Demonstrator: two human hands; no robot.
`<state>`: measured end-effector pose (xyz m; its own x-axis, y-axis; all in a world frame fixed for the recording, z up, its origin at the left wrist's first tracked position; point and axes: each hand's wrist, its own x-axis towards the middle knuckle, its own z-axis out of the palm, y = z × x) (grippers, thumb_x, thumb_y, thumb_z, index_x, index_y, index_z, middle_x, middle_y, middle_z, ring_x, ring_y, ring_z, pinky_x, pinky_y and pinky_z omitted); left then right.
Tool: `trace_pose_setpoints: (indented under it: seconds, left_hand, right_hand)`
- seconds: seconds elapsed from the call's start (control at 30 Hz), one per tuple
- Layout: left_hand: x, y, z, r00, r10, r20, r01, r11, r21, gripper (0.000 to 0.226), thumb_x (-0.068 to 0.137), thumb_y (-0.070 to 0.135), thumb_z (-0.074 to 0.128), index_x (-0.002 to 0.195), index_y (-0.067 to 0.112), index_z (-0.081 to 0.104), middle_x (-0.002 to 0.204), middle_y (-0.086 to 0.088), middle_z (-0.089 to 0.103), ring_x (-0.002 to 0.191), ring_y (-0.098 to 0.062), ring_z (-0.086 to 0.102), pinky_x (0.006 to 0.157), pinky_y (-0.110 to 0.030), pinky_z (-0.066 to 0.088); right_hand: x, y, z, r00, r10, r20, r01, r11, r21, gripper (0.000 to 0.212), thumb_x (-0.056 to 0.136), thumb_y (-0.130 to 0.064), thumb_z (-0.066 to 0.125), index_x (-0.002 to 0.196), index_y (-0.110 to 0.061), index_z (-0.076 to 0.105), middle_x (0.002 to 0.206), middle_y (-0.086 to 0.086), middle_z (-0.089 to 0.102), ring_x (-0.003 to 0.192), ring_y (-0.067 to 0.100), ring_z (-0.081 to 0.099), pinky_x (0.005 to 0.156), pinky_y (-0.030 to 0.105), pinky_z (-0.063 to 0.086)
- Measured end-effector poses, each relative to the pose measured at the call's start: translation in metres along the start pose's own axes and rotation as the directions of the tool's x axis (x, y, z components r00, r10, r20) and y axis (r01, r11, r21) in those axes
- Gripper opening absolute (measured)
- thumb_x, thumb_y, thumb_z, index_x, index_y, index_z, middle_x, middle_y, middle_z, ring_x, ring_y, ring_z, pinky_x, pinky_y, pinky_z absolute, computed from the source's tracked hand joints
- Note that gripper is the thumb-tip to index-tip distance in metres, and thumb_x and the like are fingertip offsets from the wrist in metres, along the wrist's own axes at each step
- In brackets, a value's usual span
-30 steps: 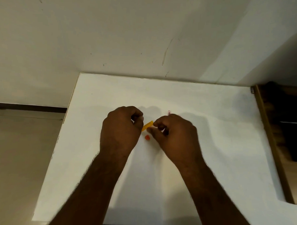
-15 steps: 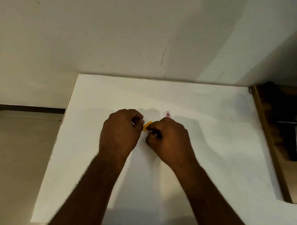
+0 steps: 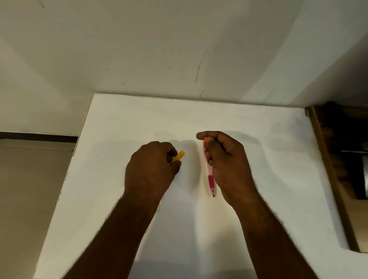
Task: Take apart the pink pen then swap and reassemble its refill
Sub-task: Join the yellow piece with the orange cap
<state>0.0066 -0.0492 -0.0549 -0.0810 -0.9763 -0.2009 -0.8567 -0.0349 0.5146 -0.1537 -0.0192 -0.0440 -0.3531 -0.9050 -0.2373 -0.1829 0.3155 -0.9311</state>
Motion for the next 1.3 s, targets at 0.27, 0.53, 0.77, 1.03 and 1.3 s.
trace_pose_setpoints:
  seconds: [0.27,0.53,0.77,1.03,1.3]
  left_hand:
    - [-0.001,0.01,-0.004,0.987,0.119,-0.112,-0.134,0.982,-0.132,0.013,0.075,0.027,0.077,0.087,0.031,0.074,0.08,0.01,0.067,0.072,-0.009,0.063,0.061,-0.02,0.043]
    - [-0.005,0.017,-0.007,0.955,0.235,-0.183,-0.268,0.946,-0.182,0.014,0.076,0.022,0.077,0.089,0.026,0.076,0.083,0.009,0.068,0.073,-0.009,0.064,0.065,-0.024,0.048]
    - [-0.007,0.019,-0.01,0.948,0.262,-0.18,-0.292,0.941,-0.172,0.013,0.077,0.019,0.077,0.09,0.023,0.077,0.084,0.005,0.068,0.075,-0.013,0.064,0.068,-0.026,0.048]
    - [-0.005,0.016,-0.009,0.939,0.289,-0.188,-0.314,0.942,-0.122,0.012,0.076,0.019,0.075,0.087,0.023,0.077,0.082,0.006,0.068,0.074,-0.015,0.063,0.065,-0.028,0.048]
    - [-0.005,0.015,-0.002,0.979,0.154,-0.132,-0.175,0.971,-0.166,0.01,0.075,0.027,0.077,0.084,0.029,0.074,0.078,0.01,0.069,0.07,-0.009,0.064,0.062,-0.023,0.047]
  right_hand:
    - [0.005,0.004,-0.008,0.995,0.078,-0.066,-0.062,0.975,0.214,0.012,0.09,-0.011,0.075,0.099,-0.018,0.076,0.084,0.002,0.08,0.078,0.016,0.078,0.08,0.032,0.064]
    - [0.004,0.003,-0.006,0.995,0.096,-0.012,-0.088,0.95,0.299,0.014,0.086,-0.009,0.078,0.096,-0.018,0.08,0.088,0.003,0.082,0.083,0.021,0.08,0.082,0.033,0.064]
    - [0.005,0.006,-0.006,0.998,0.057,-0.031,-0.049,0.977,0.21,0.012,0.087,-0.012,0.078,0.097,-0.019,0.079,0.085,0.002,0.082,0.082,0.021,0.08,0.086,0.039,0.064]
    - [0.006,0.009,-0.007,0.999,-0.05,0.013,0.05,0.998,-0.047,0.007,0.09,-0.018,0.076,0.096,-0.022,0.079,0.084,0.0,0.081,0.077,0.011,0.077,0.089,0.039,0.063]
    - [0.004,0.009,-0.005,0.997,-0.064,0.045,0.069,0.991,-0.112,0.018,0.096,-0.013,0.068,0.11,-0.017,0.079,0.099,0.002,0.08,0.086,0.013,0.076,0.093,0.034,0.06]
